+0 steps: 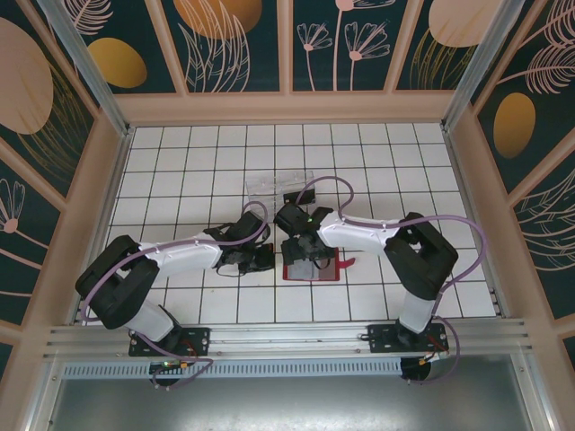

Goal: Take the credit cards out of the card holder

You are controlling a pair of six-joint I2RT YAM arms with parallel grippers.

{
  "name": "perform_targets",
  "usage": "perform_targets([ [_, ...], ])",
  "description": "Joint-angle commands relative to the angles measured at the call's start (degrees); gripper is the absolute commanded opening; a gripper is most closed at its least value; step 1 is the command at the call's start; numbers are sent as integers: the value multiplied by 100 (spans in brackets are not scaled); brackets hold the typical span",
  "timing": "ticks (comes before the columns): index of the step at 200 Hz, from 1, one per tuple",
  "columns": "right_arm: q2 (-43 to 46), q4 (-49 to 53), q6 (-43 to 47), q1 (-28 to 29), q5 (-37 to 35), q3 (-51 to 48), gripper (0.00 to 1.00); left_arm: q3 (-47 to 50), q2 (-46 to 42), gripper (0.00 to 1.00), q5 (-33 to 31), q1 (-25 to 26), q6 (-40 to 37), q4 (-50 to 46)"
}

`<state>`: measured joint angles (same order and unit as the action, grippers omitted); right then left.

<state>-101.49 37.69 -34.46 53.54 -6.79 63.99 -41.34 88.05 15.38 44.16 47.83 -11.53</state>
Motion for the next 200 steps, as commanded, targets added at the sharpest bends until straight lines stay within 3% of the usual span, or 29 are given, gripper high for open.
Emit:
perform_targets([
  [1,-34,141,36,35,-252,-103,91,21,-79,0,-79,-32,-1,23],
  [144,847,439,-45,-238,-753,-858,91,-412,172,0,-26,-22,-79,-192],
  [200,1332,438,-41,-561,-835,-1257,91,-724,455,0,307,26,-12,3],
])
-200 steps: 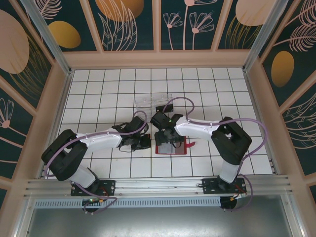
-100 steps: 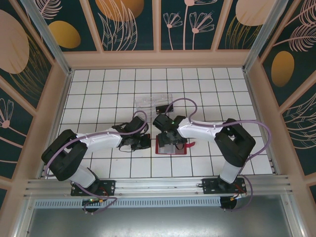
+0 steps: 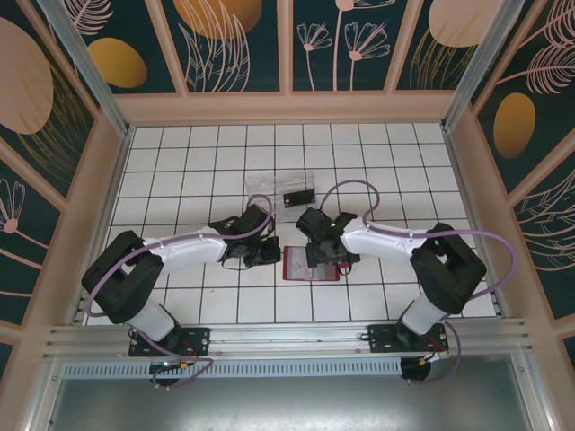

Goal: Take the credit cards out of the card holder

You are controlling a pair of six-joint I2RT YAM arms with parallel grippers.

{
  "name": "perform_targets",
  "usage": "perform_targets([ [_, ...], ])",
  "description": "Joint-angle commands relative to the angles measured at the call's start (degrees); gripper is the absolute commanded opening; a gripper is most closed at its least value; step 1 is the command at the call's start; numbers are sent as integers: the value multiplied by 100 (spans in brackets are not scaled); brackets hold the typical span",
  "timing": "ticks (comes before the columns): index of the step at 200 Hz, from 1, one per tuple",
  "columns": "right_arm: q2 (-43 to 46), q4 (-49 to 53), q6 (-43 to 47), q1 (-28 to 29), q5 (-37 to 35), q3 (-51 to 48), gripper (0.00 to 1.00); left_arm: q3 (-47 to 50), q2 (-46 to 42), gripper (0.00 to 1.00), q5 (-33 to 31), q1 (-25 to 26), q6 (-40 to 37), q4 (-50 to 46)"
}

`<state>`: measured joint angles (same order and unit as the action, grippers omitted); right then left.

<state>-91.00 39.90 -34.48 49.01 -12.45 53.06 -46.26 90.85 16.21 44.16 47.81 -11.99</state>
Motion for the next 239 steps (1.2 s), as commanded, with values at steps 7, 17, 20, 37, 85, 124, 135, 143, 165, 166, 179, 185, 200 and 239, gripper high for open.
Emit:
perform_targets([
  [7,329,220,-41,-149,-267,-199,91,-279,216,0,242,33,-15,48],
  [17,406,211,-40,-193,-258,-257,91,-334,274,0,249,52,-9,43],
  [20,423,211,-40,-204,-258,-274,91,-346,292,0,253,57,-10,49],
  [37,534,211,-40,-284,-249,-364,91,-393,343,0,285,65,-14,64],
  [85,866,412,-211,-570,-417,-485,90,-522,449,0,326,67,-74,33],
  [124,1350,669,-372,-788,-586,-406,88,-623,539,0,346,70,-148,3],
  [135,1496,737,-401,-797,-591,-322,88,-616,548,0,339,67,-146,1],
  [143,1593,748,-402,-797,-539,-253,87,-608,549,0,334,73,-155,1],
  [165,1818,528,-279,-784,-121,-112,83,-559,539,0,321,68,-158,21],
  [166,1829,506,-270,-786,-75,-112,83,-564,539,0,322,67,-158,21],
  [179,1898,142,-192,-789,503,-136,80,-531,523,0,322,66,-151,34],
  [185,1906,-48,-190,-789,797,-175,78,-513,522,0,322,67,-147,39],
  [200,1909,-662,-258,-788,1582,-357,73,-466,500,0,322,73,-130,81],
  [239,1869,-2684,-794,-873,3374,-1293,48,-335,530,0,441,83,-63,240],
])
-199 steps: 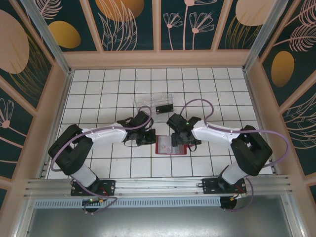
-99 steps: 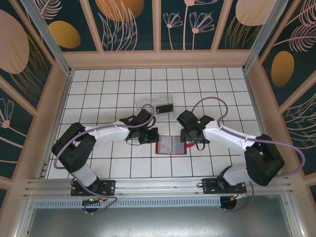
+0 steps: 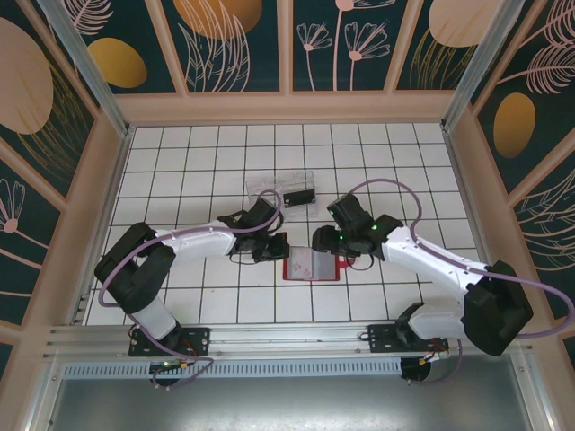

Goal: Take the credit cards out of the card holder

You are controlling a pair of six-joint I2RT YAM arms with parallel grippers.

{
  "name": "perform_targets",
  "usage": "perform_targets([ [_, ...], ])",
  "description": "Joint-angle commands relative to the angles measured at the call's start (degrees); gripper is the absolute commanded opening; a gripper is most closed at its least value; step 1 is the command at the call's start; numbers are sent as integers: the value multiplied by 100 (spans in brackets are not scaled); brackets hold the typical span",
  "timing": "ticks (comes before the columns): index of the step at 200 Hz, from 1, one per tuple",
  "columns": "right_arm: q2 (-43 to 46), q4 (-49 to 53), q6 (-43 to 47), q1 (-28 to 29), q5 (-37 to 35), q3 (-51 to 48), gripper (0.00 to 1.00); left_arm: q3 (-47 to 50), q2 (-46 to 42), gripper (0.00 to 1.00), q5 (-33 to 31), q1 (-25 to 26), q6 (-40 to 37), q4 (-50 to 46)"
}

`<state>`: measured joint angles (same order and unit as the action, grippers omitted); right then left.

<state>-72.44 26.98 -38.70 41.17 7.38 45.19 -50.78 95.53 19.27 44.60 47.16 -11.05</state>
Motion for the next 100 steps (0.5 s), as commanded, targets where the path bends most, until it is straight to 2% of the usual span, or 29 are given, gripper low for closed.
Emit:
perform_targets([
  [1,12,-1435,-383,-94,1417,-526,48,124,63,0,137,40,8,146],
  [26,-75,-2131,-421,-212,1938,-1001,36,221,54,0,140,53,59,199],
  [59,-51,-2799,-325,-395,2400,-1556,26,218,100,0,138,88,100,231],
  [100,-176,-3147,-126,-570,2550,-1924,21,200,212,0,157,136,139,235],
])
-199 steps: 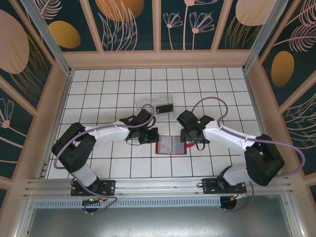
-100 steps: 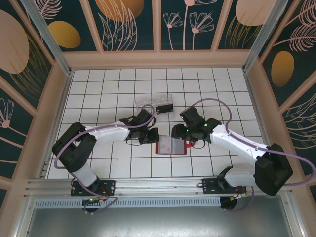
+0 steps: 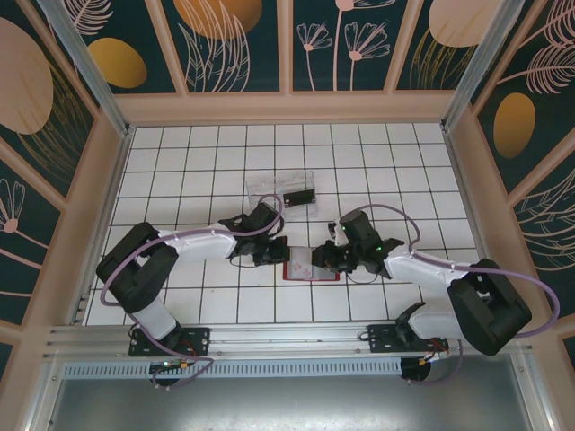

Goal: Take the credit cards out of the card holder

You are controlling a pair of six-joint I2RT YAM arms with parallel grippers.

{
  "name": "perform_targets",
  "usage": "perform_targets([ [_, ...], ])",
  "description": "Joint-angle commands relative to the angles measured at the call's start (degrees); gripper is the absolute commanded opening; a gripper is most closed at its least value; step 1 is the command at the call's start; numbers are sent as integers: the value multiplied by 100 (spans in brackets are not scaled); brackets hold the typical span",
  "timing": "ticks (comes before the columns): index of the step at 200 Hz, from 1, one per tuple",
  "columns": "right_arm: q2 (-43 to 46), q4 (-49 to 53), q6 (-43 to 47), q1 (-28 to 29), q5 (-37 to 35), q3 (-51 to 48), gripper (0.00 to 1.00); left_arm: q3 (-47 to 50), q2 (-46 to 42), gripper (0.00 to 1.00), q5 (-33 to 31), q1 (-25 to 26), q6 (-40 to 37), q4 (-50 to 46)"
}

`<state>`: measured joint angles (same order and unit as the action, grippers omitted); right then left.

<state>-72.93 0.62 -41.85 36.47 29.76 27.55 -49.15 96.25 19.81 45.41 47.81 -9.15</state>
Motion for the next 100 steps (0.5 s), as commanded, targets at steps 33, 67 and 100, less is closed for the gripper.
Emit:
perform_targets([
  [33,-388,-627,286,-140,352,-199,21,2,158,0,75,55,35,14],
  [67,-614,-604,374,-143,320,-161,21,19,324,0,76,50,20,18],
  [100,-758,-644,405,-142,324,-146,20,19,384,0,75,56,19,18],
])
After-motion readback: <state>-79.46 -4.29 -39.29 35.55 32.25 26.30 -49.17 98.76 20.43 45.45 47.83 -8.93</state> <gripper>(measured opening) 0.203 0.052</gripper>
